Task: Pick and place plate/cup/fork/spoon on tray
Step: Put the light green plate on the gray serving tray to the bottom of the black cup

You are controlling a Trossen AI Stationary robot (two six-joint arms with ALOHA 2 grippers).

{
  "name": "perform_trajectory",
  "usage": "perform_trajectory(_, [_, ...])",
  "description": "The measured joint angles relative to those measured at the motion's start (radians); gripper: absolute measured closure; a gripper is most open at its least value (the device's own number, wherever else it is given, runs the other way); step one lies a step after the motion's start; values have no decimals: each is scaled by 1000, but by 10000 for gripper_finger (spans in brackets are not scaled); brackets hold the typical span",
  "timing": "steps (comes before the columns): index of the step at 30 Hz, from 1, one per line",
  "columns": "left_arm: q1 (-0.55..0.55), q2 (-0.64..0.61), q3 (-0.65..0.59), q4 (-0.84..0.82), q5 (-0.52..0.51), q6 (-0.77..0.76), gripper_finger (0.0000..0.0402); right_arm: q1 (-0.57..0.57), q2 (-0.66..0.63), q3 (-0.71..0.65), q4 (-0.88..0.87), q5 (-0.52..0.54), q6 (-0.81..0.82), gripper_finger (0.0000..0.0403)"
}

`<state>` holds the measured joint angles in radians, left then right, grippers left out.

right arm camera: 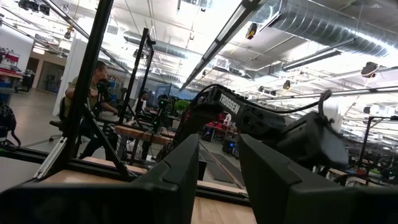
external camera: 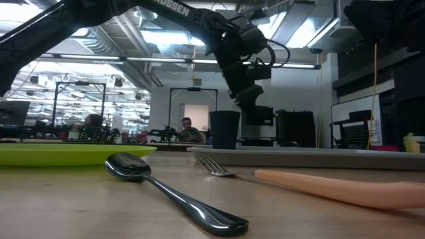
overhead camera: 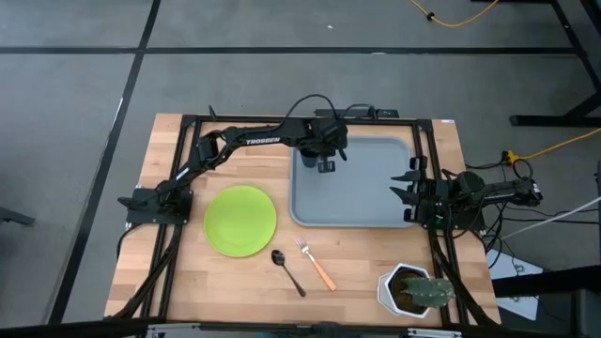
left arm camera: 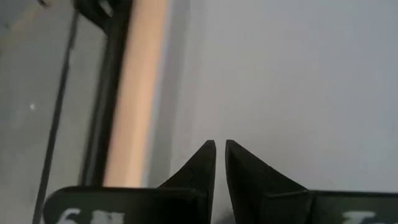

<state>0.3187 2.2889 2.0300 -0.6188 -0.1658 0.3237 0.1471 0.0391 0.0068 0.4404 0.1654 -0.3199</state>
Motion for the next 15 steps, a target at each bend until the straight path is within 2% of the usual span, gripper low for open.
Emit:
perform_trajectory(3, [-8,-14,1,91,3,5,372,0,0,0,0,0,0,282])
perform_trajectory(5, [-16,-20,26,75,26,18,372,0,0,0,-2,0,0,283])
perform_trajectory(8, [-35,-32,87,-63,56,19,372,0,0,0,-9,0,0,283])
perform_trajectory(15, [-114,-73,223,-631,115,-134,372,0,0,0,-13,0,0,283])
